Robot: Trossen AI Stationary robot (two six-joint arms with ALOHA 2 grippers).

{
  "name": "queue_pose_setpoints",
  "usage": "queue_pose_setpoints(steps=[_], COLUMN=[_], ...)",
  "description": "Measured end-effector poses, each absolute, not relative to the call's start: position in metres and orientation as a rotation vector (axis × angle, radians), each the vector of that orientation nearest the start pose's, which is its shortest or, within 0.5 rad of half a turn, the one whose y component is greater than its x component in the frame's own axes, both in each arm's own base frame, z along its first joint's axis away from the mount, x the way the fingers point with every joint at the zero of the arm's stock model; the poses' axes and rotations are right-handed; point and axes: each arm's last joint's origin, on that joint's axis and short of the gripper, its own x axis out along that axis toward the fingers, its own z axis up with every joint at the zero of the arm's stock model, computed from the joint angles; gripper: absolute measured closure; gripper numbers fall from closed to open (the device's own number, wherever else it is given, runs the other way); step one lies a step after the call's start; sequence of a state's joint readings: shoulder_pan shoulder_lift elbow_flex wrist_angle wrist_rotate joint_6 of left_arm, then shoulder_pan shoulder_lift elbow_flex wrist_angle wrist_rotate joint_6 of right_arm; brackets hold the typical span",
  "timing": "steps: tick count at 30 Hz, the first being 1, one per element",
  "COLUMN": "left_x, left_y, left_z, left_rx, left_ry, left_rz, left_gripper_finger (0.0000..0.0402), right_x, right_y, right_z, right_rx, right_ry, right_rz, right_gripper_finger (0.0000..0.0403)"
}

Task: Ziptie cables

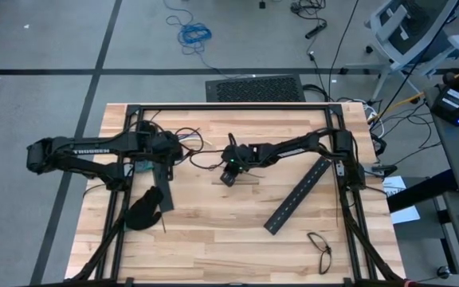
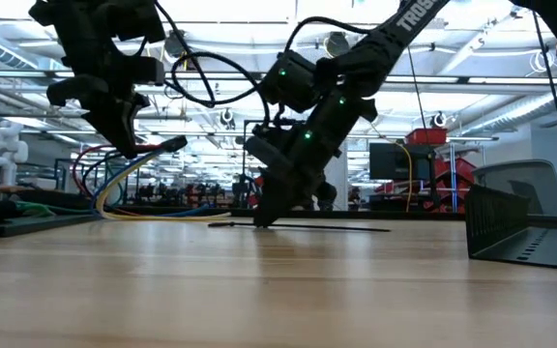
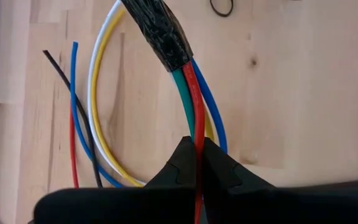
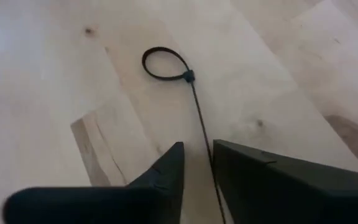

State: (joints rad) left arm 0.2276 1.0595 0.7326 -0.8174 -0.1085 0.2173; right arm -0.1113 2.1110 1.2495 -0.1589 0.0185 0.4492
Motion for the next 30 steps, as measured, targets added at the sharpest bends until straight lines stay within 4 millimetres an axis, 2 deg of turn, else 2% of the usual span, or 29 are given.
queue_pose_setpoints(steps=[4,10,15,19,24,30], left_x=[0.177,0.177,0.177,0.186,0.206,0.213], left_y=[0.044,0.045,0.045,0.043,0.038,0.037], left_z=[0.224,0.224,0.224,0.226,0.230,0.217], left_rx=[0.127,0.131,0.134,0.142,0.178,0.168], left_ry=[1.175,1.175,1.172,1.057,0.768,0.838], left_rz=[0.185,0.207,0.204,0.047,-0.240,-0.276], left_gripper_finger=[0.0398,0.0398,0.0398,0.0398,0.0397,0.0391], right_x=[0.406,0.404,0.388,0.373,0.366,0.365], right_y=[-0.044,-0.041,-0.036,-0.036,-0.043,-0.045], right_z=[0.096,0.108,0.135,0.166,0.177,0.194], right_rx=[0.500,0.574,0.572,0.460,0.398,0.235], right_ry=[1.014,1.015,1.087,1.109,1.124,1.211], right_rz=[-0.285,-0.228,-0.188,-0.175,-0.179,-0.123], right_gripper_finger=[0.0393,0.0401,0.0402,0.0402,0.0403,0.0403])
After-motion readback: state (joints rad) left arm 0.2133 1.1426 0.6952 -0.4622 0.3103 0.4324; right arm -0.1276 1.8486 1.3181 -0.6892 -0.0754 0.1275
